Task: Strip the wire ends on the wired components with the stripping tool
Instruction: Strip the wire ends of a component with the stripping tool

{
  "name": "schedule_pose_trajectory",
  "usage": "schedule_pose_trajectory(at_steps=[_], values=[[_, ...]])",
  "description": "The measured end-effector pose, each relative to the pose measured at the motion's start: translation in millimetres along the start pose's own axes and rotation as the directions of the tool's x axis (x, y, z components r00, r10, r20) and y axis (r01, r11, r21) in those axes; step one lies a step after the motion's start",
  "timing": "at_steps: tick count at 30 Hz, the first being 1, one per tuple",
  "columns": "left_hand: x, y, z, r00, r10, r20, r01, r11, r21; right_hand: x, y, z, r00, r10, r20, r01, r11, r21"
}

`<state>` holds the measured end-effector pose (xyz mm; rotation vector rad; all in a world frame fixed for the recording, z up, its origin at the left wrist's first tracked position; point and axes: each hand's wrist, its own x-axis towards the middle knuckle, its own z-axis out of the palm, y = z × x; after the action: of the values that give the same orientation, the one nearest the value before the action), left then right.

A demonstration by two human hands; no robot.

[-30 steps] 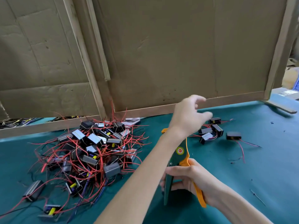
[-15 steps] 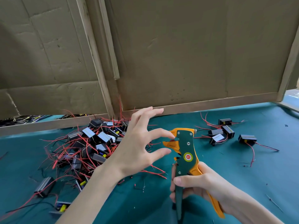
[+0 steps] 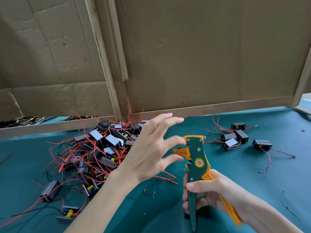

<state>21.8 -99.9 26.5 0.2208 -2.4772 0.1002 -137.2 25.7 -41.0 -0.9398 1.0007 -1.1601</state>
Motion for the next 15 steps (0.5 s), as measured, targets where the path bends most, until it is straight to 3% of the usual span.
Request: schedule_pose_trajectory(at_steps=[2,4,8,12,15], values=[[3,-10,-13,0.987,-0.14,-0.077,0.128,0.982,-0.136,0,-1,-4,1.0,-0.005,-0.009,0.005,1.0,0.018],[-2,-34,-28,0.942,-0.328,-0.076,0.315,0.938,-0.144,1,-2,-8,0.999,-0.003,-0.038,0.005,0.999,0.041],[-28,-76,-38,0.784,-0.587,0.202,0.579,0.809,0.104,3,-1,-10,0.998,0.007,-0.066,-0.002,0.997,0.074],[-30,-76,-21,0.713,-0.667,0.216,0.58,0.735,0.351,3,1,-8,0.996,0.022,-0.086,-0.015,0.997,0.082],[-29,-77,-20,0.689,-0.668,0.283,0.574,0.741,0.349,3,1,-8,0.995,0.021,-0.094,-0.013,0.997,0.076]])
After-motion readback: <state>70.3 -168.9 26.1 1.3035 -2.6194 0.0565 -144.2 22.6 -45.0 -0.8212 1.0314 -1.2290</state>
